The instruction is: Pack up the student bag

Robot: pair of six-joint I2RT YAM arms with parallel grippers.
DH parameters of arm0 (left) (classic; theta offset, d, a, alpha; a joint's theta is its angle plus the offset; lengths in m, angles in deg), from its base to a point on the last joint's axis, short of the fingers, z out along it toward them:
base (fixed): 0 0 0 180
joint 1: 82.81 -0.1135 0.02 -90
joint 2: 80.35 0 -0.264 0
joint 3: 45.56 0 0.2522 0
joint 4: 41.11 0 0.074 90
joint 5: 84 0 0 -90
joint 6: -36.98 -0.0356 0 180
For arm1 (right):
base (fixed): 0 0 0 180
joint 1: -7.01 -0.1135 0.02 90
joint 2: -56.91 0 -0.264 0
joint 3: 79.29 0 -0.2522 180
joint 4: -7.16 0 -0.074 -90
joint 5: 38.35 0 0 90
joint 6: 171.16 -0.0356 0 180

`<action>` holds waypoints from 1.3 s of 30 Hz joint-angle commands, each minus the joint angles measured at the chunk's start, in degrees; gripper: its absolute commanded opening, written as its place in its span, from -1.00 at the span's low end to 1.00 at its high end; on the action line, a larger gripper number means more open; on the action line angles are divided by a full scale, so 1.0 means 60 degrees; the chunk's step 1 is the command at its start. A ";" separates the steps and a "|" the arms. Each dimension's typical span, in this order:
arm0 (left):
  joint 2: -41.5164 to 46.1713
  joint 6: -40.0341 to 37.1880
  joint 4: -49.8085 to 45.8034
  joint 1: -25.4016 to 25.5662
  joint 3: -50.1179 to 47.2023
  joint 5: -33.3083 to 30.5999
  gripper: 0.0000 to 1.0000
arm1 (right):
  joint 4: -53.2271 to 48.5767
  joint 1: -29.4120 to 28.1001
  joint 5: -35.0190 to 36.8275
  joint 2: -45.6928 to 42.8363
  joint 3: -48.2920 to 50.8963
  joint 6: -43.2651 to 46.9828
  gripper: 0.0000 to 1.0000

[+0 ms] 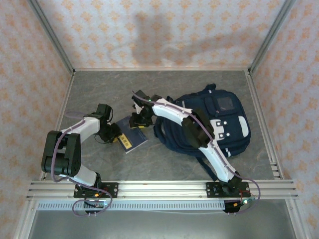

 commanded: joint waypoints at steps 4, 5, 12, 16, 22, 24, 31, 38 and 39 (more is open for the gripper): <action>-0.0414 -0.0586 -0.0022 0.0111 -0.0526 0.0123 -0.60 | 0.1352 -0.0485 -0.3180 -0.0994 0.0962 -0.0206 -0.12; -0.0359 -0.0579 0.0004 0.0111 -0.0579 0.0207 -0.60 | 0.1556 -0.0471 -0.3385 -0.1075 0.1148 -0.0283 -0.12; -0.0061 -0.0601 -0.0254 0.0207 -0.0637 0.0406 -0.60 | 0.2401 -0.0431 -0.4161 -0.1625 0.2126 -0.0315 -0.12; 0.0056 -0.0666 -0.0353 0.0285 -0.0626 0.0454 -0.60 | 0.3007 -0.0355 -0.4102 -0.1833 0.2795 -0.0561 -0.13; 0.0175 -0.0718 -0.0487 0.0388 -0.0582 0.0465 -0.60 | 0.1728 -0.0261 -0.2957 -0.1234 0.2147 -0.0003 -0.36; 0.0289 -0.0703 -0.0579 0.0382 -0.0504 0.0451 -0.61 | 0.1590 -0.0125 -0.2599 -0.1258 0.2192 -0.0027 -0.56; 0.1481 -0.0216 -0.1175 0.0360 0.0172 0.1016 -0.24 | 0.3645 0.0578 -0.1784 -0.2917 0.3892 -0.1737 -1.00; 0.2934 0.2066 -0.0117 0.0380 0.0349 0.1845 0.39 | 0.5900 0.1134 0.0726 -0.4844 0.4912 -0.4672 -1.00; 0.3049 0.2476 0.0203 0.0396 0.0355 0.1994 0.42 | 0.5894 0.1134 0.1132 -0.5019 0.4762 -0.4987 -1.00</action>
